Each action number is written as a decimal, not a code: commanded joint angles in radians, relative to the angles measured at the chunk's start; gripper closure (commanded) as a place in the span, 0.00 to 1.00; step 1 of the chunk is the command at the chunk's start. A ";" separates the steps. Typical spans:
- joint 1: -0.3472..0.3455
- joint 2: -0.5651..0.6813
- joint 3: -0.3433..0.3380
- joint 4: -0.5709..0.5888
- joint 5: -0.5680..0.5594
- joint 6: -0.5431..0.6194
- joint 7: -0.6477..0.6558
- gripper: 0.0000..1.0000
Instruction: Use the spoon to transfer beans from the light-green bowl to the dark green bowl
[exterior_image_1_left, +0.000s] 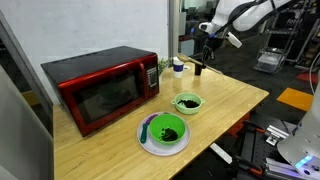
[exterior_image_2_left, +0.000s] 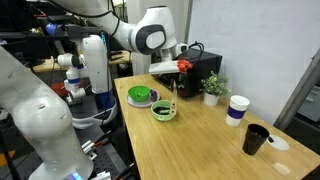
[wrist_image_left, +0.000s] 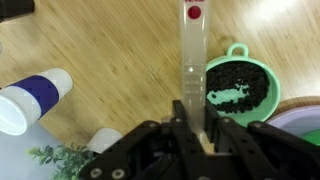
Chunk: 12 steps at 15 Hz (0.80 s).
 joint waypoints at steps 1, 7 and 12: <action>-0.075 0.045 0.059 0.035 0.030 -0.032 -0.042 0.94; -0.111 0.065 0.081 0.029 0.036 -0.019 -0.054 0.94; -0.118 0.142 0.037 0.035 0.143 0.020 -0.164 0.94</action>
